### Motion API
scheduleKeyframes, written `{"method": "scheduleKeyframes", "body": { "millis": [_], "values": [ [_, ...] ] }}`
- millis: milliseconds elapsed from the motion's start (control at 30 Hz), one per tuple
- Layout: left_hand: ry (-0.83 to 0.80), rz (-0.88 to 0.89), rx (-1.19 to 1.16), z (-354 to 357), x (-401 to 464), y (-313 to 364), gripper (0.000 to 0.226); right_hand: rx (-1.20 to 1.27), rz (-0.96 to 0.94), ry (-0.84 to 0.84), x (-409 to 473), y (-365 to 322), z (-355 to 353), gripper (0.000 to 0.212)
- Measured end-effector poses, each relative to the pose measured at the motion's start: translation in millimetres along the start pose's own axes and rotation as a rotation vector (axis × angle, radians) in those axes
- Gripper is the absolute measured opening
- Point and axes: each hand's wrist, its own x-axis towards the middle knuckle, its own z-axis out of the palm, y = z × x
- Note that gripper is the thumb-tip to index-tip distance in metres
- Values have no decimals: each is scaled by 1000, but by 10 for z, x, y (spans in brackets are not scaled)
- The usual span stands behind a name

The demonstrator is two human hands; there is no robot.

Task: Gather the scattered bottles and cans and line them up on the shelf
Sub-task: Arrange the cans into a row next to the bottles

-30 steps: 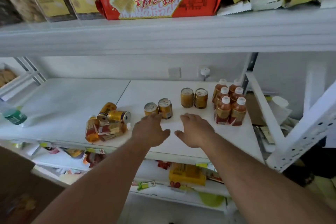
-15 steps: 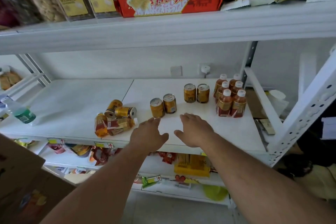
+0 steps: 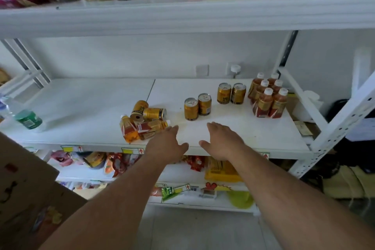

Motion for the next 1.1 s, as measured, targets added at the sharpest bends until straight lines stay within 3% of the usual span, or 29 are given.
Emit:
{"method": "scheduleKeyframes", "body": {
  "millis": [233, 733, 1033, 1100],
  "values": [
    [18, 37, -40, -23, 165, -92, 84, -9, 19, 4, 137, -124, -17, 82],
    [-6, -7, -65, -21, 892, 216, 91, 24, 50, 18, 847, 302, -153, 82],
    [34, 3, -359, -5, 1446, 244, 77, 121, 106, 57, 1310, 396, -213, 79],
    [6, -33, -401, 31, 1587, 232, 91, 134, 131, 71, 1449, 412, -191, 77]
  ]
}}
